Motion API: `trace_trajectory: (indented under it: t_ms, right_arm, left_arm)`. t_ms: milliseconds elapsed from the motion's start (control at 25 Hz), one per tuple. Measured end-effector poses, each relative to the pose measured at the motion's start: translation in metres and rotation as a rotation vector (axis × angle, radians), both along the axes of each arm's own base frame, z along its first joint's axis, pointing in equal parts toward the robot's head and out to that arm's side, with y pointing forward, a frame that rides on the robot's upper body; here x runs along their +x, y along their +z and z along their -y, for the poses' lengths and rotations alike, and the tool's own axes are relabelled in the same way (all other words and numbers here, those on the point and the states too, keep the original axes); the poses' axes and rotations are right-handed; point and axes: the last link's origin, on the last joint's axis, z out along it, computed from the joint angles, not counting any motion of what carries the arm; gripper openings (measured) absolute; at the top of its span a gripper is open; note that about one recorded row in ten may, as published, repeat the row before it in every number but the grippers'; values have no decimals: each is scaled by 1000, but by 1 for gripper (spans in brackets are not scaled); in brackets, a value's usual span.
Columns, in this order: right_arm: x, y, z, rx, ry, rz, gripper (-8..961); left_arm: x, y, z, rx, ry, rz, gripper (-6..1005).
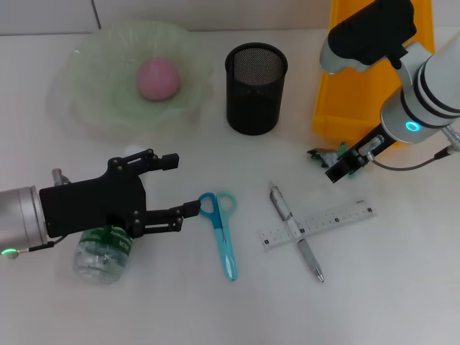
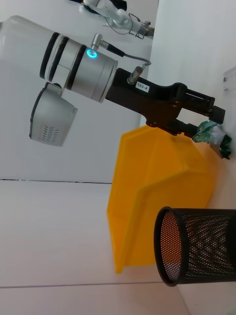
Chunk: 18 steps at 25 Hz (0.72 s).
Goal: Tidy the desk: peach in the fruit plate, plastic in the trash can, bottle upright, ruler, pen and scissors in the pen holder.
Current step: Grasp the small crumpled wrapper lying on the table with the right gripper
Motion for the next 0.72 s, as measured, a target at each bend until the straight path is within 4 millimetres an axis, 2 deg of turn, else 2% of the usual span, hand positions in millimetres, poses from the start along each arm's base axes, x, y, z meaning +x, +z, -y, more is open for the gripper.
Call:
trace_trajectory:
  t_ms: [520,720]
  right_arm:
    - [5,-8,-5,-12,-10,19,780]
    - [7,-10,-6,-18,-15,24,697]
  left_arm:
    - [-1,0,2,-4,1,5,859]
    - [-1,0,2,-5,1,6,859]
